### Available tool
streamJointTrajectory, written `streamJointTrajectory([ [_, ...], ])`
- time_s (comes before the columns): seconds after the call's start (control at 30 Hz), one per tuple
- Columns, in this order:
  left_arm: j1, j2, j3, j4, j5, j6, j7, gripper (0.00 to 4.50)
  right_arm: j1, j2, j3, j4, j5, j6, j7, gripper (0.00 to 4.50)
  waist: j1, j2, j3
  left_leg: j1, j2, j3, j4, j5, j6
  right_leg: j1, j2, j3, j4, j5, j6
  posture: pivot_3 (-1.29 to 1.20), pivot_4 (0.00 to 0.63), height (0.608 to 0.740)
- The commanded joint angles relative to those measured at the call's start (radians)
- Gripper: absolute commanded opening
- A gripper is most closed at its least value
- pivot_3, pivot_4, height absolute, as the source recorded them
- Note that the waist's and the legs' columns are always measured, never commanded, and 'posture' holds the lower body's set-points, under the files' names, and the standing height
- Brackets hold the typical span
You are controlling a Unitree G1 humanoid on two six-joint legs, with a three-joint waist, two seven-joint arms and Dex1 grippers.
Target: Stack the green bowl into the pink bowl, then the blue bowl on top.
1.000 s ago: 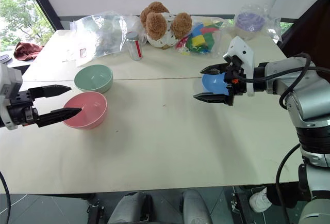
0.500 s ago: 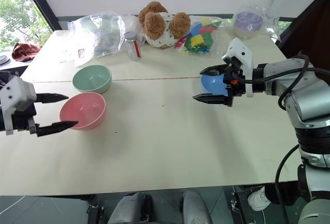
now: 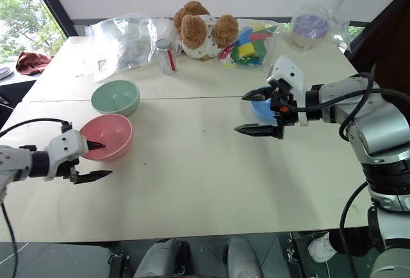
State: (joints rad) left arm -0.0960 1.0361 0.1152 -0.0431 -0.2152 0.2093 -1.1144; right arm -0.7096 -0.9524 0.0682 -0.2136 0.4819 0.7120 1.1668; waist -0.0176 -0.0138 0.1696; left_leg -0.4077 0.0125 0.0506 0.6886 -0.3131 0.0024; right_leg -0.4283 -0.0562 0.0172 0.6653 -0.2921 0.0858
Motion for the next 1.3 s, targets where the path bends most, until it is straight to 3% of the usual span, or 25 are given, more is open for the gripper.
streamJointTrajectory([
  [0.03, -0.045, 0.004, -0.002, -0.022, -0.024, -0.015, -0.041, 2.17, 0.008, -0.016, -0.045, -0.035, 0.015, 0.006, -0.004, 4.50, 0.000, 0.000, 0.000, 0.000, 0.000, 0.000, 0.000, 0.000, 0.000, 0.000, 0.000, 0.000, 0.000, 0.000, 0.000, 0.00, 0.150, 0.740],
  [0.17, -0.111, 0.017, -0.022, -0.099, -0.093, 0.043, -0.118, 0.06, 0.030, -0.032, -0.062, -0.042, 0.016, 0.009, -0.011, 4.50, 0.003, 0.000, 0.000, 0.000, 0.000, 0.000, 0.000, 0.000, 0.000, 0.000, 0.000, 0.000, 0.000, 0.000, 0.000, 0.00, 0.150, 0.740],
  [0.33, -0.338, -0.042, -0.169, -0.198, -0.168, 0.166, -0.228, 0.06, 0.034, -0.036, -0.071, -0.034, 0.009, 0.003, -0.018, 4.50, 0.008, 0.000, 0.000, -0.001, 0.000, -0.001, 0.003, 0.000, 0.000, 0.001, 0.000, -0.001, 0.001, 0.000, 0.000, 0.00, 0.150, 0.740],
  [0.47, -0.528, -0.162, -0.330, -0.121, -0.086, 0.114, -0.279, 0.06, 0.036, -0.036, -0.076, -0.036, 0.008, 0.002, -0.026, 4.50, 0.007, 0.000, 0.000, -0.001, -0.001, 0.000, 0.008, -0.001, 0.002, 0.002, 0.002, -0.001, 0.003, 0.000, 0.000, 0.00, 0.150, 0.740],
  [0.67, -0.701, -0.355, -0.551, 0.132, 0.121, -0.156, -0.337, 0.06, 0.075, -0.059, -0.115, -0.079, 0.024, 0.025, -0.045, 4.50, 0.007, 0.000, 0.000, -0.001, 0.000, 0.000, 0.010, -0.001, 0.002, 0.003, 0.008, 0.000, 0.004, 0.000, 0.001, 0.00, 0.150, 0.740],
  [0.87, -0.740, -0.420, -0.608, 0.259, 0.225, -0.328, -0.341, 0.06, 0.114, -0.073, -0.149, -0.122, 0.043, 0.056, -0.070, 4.50, 0.007, 0.000, 0.000, -0.001, 0.002, 0.000, 0.010, -0.001, 0.002, 0.002, 0.009, 0.001, 0.004, 0.000, 0.001, 0.00, 0.150, 0.740],
  [0.97, -0.749, -0.433, -0.600, 0.272, 0.229, -0.324, -0.341, 1.09, 0.119, -0.073, -0.153, -0.131, 0.049, 0.063, -0.078, 4.50, 0.007, 0.000, 0.000, -0.001, 0.002, 0.000, 0.011, -0.001, 0.002, 0.002, 0.008, 0.002, 0.005, 0.000, 0.001, 0.00, 0.150, 0.740],
  [1.17, -0.763, -0.424, -0.514, 0.176, 0.125, -0.198, -0.368, 4.20, 0.102, -0.066, -0.137, -0.121, 0.047, 0.058, -0.081, 4.50, 0.007, 0.000, 0.000, -0.001, 0.002, -0.001, 0.011, -0.001, 0.002, 0.002, 0.008, 0.002, 0.005, 0.000, 0.001, 0.00, 0.150, 0.740],
  [1.2, -0.763, -0.421, -0.498, 0.158, 0.110, -0.173, -0.366, 4.45, 0.098, -0.064, -0.134, -0.118, 0.046, 0.056, -0.080, 4.50, 0.007, 0.000, 0.000, -0.001, 0.002, -0.001, 0.011, -0.001, 0.002, 0.002, 0.008, 0.002, 0.005, 0.000, 0.001, 0.00, 0.150, 0.740],
  [1.3, -0.774, -0.382, -0.420, 0.091, 0.057, -0.086, -0.350, 4.45, 0.082, -0.057, -0.120, -0.108, 0.043, 0.048, -0.075, 4.50, 0.005, 0.000, 0.000, -0.001, 0.002, -0.001, 0.011, -0.001, 0.002, 0.002, 0.007, 0.002, 0.005, 0.000, 0.001, 0.00, 0.150, 0.740],
])
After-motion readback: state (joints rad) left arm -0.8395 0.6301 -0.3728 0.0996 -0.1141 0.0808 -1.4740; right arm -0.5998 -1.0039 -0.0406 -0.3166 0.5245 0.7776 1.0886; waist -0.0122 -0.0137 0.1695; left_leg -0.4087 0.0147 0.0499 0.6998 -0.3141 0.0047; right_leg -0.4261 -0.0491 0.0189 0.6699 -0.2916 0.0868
